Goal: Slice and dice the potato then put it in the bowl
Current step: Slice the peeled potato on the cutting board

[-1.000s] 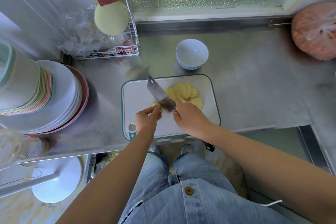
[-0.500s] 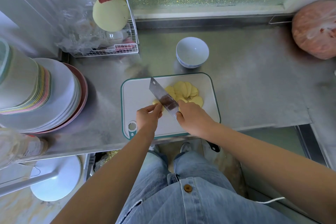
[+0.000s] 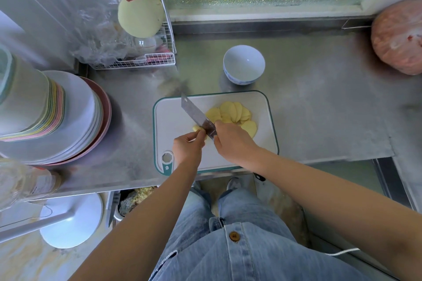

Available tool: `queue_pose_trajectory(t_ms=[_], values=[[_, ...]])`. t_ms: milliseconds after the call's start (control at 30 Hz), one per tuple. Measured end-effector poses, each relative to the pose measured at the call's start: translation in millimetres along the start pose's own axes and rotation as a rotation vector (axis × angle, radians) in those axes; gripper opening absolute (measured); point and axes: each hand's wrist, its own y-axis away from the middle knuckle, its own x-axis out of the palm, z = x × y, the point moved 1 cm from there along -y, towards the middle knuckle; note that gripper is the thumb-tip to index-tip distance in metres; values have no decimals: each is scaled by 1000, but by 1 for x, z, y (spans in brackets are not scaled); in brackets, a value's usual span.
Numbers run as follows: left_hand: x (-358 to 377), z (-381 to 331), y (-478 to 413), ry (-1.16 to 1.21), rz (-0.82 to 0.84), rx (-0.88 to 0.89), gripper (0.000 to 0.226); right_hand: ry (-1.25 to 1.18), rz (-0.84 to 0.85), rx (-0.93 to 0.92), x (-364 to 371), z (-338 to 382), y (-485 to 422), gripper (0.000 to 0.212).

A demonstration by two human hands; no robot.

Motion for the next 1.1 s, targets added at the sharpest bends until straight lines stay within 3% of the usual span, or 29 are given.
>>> queue_pose_trajectory(t_ms=[767, 1100], values=[[-2, -1, 5, -132, -137, 121, 24, -72, -38, -19, 14, 11, -16, 19], [4, -1, 2, -172, -117, 130, 25, -106, -25, 70, 25, -6, -12, 13]])
